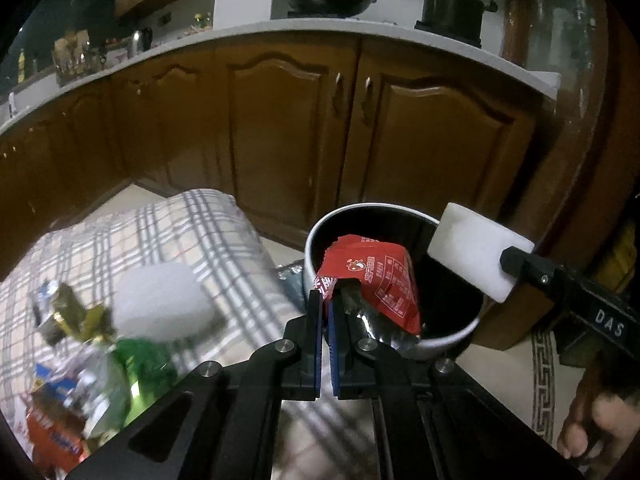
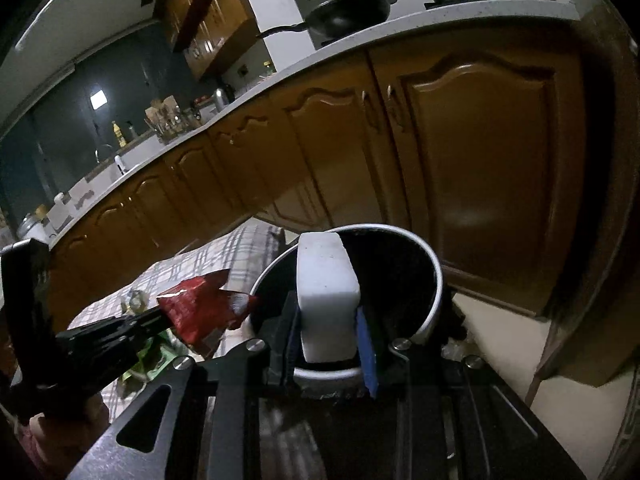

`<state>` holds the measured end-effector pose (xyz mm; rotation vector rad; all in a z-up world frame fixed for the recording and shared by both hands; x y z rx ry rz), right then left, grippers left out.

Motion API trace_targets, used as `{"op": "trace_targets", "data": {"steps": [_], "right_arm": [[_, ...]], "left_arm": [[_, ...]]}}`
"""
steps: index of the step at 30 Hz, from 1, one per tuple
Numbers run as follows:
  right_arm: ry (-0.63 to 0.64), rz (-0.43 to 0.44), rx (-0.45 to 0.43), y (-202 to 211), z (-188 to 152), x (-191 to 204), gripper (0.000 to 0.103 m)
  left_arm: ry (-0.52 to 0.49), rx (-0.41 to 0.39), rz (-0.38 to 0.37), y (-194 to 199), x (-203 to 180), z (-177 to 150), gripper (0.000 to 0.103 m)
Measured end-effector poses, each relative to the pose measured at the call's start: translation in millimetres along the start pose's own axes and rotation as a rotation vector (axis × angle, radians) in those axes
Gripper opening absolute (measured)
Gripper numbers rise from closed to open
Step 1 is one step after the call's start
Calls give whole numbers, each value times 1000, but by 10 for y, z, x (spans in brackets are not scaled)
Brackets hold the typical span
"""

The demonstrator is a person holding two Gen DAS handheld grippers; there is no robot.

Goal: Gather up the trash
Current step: 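Carry both items over the black bin and open both tools to drop them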

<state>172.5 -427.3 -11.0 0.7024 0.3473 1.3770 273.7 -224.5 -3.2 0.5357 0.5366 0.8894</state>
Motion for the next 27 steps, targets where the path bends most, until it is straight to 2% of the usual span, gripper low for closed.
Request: {"op": "trace_targets", "data": {"steps": [5,13,14,18,19,21,27], "right_arm": [[9,-17,19,-139,103,-57,27],[22,-35,59,-402,196,-107,27],[21,-39,65,-436,192,-113,27],[14,-36,91,-546,196,-149,33],[5,-32,97,-572,196,-174,34],[-19,-26,103,-577,182,-225,49],[-87,-1,74,-389,92,-277,64]], "left_arm": [[7,24,-5,-303,-6,177,2],[24,57,-18,-609,-16,284,3],[26,65,-24,-641,-23,283,7],[21,72,-12,-695,-33,262,35],[23,78,-18,-676,-38,250,37],[22,67,-25,-596,-33,210,44],[23,7,-27,-170,22,-48,57]]}}
Point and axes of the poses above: each gripper's, at about its wrist camera, not at the fingertips, and y roughly against the way its jaws point, x to its left, z to its top, the point moved 1 cm from there along -y, roughly the way its jaws point, and after that the axes turned 9 degrees about -z, right-handed, at the moved point
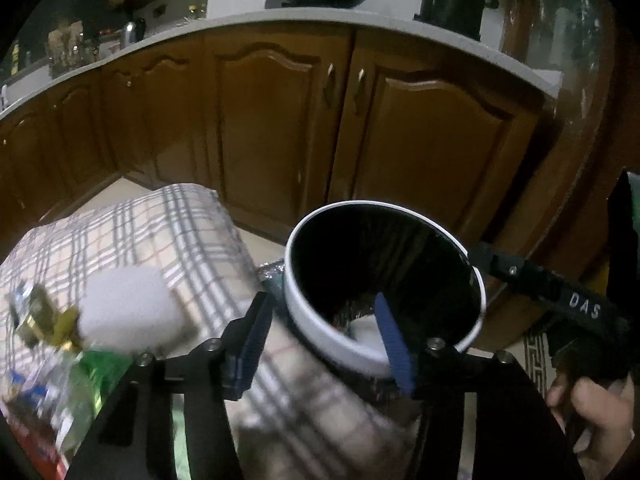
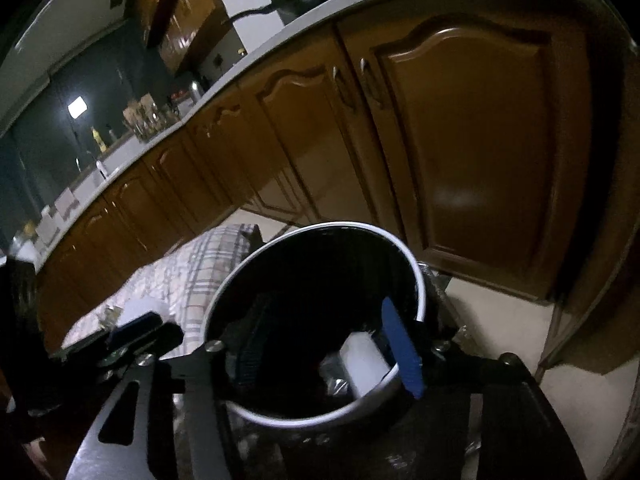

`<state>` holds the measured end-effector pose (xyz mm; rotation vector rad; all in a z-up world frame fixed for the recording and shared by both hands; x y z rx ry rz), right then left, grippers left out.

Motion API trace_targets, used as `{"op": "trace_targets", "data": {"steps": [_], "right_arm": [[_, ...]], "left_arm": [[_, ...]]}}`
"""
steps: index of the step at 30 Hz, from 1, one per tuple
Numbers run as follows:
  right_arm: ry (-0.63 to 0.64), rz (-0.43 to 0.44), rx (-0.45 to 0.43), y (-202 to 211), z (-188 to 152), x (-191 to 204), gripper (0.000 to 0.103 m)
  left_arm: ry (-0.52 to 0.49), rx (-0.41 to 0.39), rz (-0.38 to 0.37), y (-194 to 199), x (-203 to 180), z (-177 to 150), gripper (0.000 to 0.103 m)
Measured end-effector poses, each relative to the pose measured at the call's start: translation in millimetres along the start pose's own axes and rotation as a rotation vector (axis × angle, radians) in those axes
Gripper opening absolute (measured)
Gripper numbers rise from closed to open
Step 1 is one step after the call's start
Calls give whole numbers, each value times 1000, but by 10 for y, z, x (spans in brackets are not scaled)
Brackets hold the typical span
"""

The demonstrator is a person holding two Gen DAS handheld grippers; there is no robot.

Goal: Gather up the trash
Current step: 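Carry both items over the black bin and open both tools to drop them, then grasp the white carton with the left tool while the right tool grasps the green carton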

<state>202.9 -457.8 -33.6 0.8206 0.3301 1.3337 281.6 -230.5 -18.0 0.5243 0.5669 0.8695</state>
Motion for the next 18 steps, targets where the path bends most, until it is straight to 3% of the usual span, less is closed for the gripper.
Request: {"op": "trace_targets", "data": {"steps": [5,18], "right_arm": [[-9,47,-23,153,-159,171,75],[111,162,42,261,-699,1009,77]], "left_arm": [[29,-35,10,416,114,-305,58],[129,-81,95,1376,620,-1006,58]]}}
Point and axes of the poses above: each gripper's, at about its wrist camera, not at the fingertips, and y roughly against the way its jaws point, x to its left, z to its top, the point moved 1 cm from there along -y, roughly the way its jaws point, and after that the axes turned 9 degrees about -z, right-handed, at the moved point
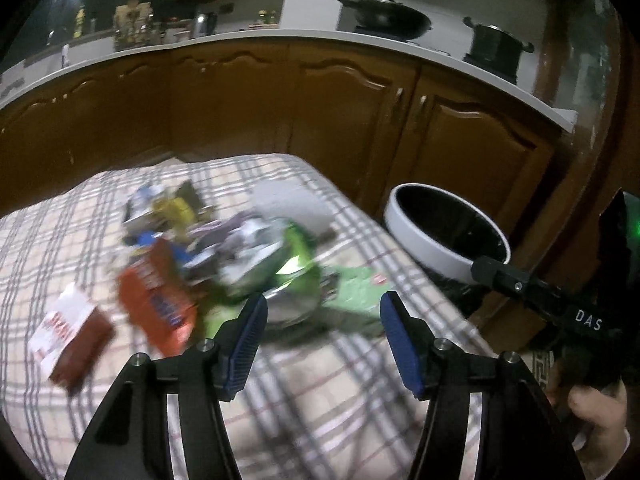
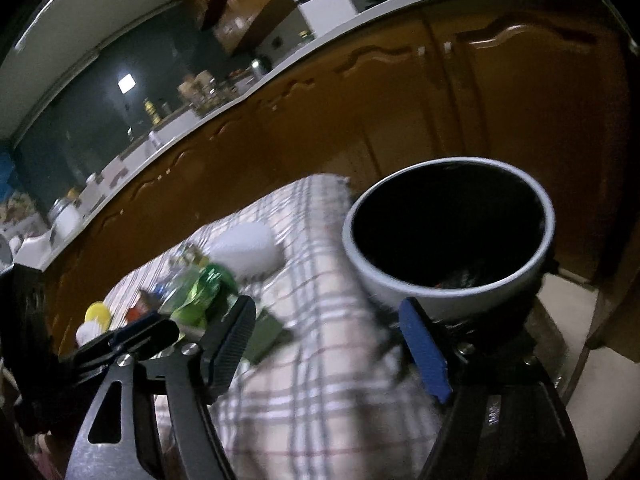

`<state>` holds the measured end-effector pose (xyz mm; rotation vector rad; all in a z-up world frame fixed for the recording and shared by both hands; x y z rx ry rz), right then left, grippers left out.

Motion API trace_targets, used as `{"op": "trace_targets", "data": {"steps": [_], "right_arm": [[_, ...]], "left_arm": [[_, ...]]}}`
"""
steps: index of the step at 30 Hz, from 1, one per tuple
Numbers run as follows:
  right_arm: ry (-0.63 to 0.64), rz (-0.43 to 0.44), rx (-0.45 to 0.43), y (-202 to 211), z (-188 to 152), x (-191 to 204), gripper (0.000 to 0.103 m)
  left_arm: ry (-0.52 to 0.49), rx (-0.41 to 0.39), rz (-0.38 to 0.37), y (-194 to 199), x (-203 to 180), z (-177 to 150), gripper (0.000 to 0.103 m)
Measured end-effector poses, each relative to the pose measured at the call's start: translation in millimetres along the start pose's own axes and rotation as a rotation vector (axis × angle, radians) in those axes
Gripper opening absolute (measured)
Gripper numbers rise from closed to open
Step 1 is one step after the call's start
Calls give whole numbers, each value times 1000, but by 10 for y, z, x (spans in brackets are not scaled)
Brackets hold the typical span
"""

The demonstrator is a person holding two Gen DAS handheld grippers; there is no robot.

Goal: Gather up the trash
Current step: 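Grasp the white carton with the left tool while the right tool grasps the green carton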

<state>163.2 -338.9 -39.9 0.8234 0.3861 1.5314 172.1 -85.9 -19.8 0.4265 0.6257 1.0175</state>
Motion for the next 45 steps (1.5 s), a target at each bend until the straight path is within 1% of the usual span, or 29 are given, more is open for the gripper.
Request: {"op": "trace_targets", "data": {"steps": [5,8,10,12,14,16,18,20,21,24,26,27,29,31,32,33,34,35,36,39,41,45], "right_arm": [[75,42,15,-48,-85,293,77],[117,66,20,-68,-117,434,77],[171,82,22,-105,-107,552,77],[234,90,26,-140,-118,664,78],[299,95,36,-196,-129,771,81],[359,105,42,-255,-139,858,82],[426,106,52,-330,-145,935,84],[489,102,67,-409,-150,997,85],[515,101,76,-443,-147,1022,85],[611,88,104,-590,-172,1105,85],[643,83,116,-667,-180,1124,85],[651,84,130,-720,-179,1128,85],[654,86,161,-814,-183,1126,85],[655,91,195,-892,-207,1118,83],[655,90,204,-913,-226,1115,78],[654,80,203,-921,-243,1111,65],[653,66,202,-930,-252,1110,62],[640,54,199,-920,-267,1088,61],[624,49,190,-897,-272,1064,60],[553,23,173,-775,-290,971,58],[491,30,159,-656,-305,886,57],[381,42,138,-435,-327,713,57]], "left_arm": [[29,-4,-14,251,142,-75,58],[20,-8,-2,390,266,-150,58],[17,-7,2,473,334,-145,60],[18,-5,7,556,432,-175,63],[20,1,20,635,551,-179,65],[15,-2,43,712,663,-158,67],[5,1,55,750,803,-110,75],[-9,7,74,791,950,-56,78],[-17,19,79,785,1031,-28,82],[-29,58,106,735,1237,12,83],[-35,95,120,658,1374,19,84],[-36,119,148,603,1453,11,84],[-42,153,156,503,1536,-6,84],[-35,188,190,399,1603,-36,84],[-25,199,193,368,1626,-54,82],[-6,203,189,354,1643,-79,81],[3,201,181,347,1641,-84,77],[11,199,169,348,1629,-99,64],[14,200,161,350,1605,-117,53],[24,170,155,422,1508,-179,51],[40,147,138,498,1449,-202,51],[42,74,94,751,1175,-241,50]]}}
Point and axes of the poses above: each gripper's, at about its wrist camera, not at the fingertips, and y roughly against the way its jaws point, x to its left, z to its top, the point moved 1 cm from there along -y, roughly the way its jaws point, and after that the axes turned 9 degrees about -z, right-handed, at the moved point
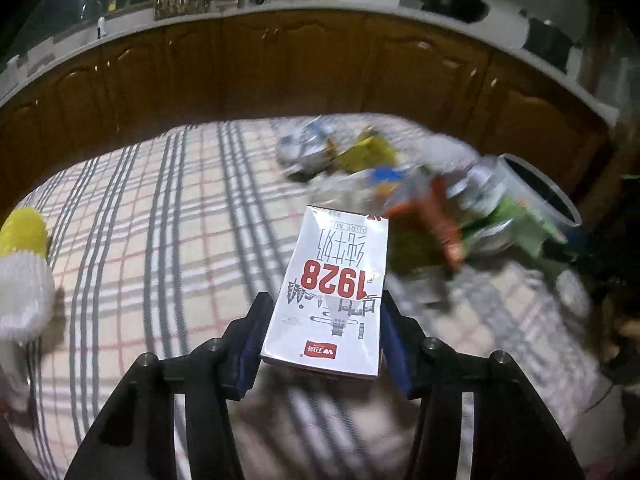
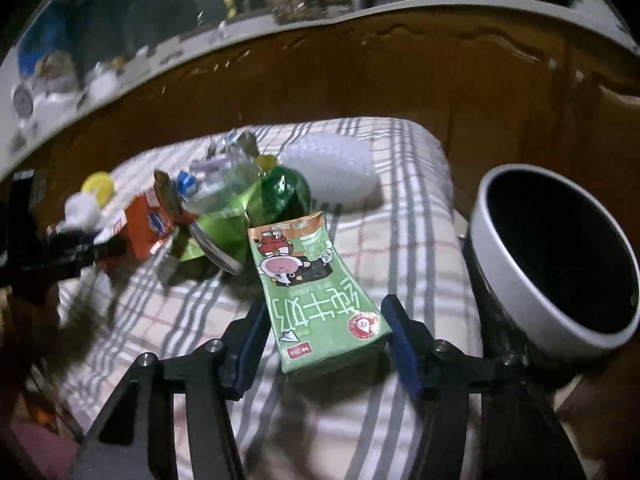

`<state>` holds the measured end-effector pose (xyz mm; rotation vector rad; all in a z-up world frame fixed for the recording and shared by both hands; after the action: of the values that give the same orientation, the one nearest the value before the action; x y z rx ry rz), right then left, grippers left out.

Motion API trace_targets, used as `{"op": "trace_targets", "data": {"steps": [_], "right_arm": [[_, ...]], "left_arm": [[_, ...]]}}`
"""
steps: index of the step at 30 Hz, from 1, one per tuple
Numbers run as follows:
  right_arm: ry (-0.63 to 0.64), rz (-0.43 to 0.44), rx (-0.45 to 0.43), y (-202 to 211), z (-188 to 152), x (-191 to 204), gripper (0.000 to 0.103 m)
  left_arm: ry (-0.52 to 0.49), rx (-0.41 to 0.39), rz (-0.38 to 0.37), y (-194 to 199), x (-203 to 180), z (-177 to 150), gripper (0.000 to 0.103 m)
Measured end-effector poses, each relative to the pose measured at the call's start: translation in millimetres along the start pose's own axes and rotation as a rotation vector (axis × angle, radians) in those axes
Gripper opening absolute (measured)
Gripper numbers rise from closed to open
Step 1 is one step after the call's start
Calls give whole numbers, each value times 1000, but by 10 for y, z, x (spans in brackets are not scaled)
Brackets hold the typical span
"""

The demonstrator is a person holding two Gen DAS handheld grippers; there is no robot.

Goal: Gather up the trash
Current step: 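Grasp the white carton with the left tool while the right tool grasps the green carton, then move both cartons over the black bin and release them inside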

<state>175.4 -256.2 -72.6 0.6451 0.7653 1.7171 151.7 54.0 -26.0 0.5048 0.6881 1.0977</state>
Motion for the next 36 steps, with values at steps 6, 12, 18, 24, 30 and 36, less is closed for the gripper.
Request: {"op": "trace_targets", "data": {"steps": [6,12,18,24,30,36], "right_arm": [[-111,4,-34,274,-130,-143,57],[-165,-9,-66,439,-148,-262,56],[-214,-55,-84,529,-117,-451,56],[-246,-97,-106,615,-101,-653,56],[-275,-150,-123,660,-81,-869,56],[-308,-204,-137,658,-21,-1118,56]], "left_arm": [[-18,-67,-103,223,-411,-8,50],[-49,-76,-182,225,-723,26,50],[-64,-40,-221,-50,-960,144,50],[-89,-17,-246,-410,-1161,308,50],[-107,7,-259,-716,-1367,486,50],[-135,21,-273,-992,-1628,650,50]]}}
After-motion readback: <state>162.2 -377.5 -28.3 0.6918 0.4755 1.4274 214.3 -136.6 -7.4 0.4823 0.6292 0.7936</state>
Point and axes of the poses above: each gripper's, at about its wrist camera, not at the fingertips, and y roughly against the way its jaws point, x to its left, z to its top, the point moved 1 cm from there along -y, roughly the way its jaws point, and after that the axes turned 9 degrees about -z, right-handed, at the moved point
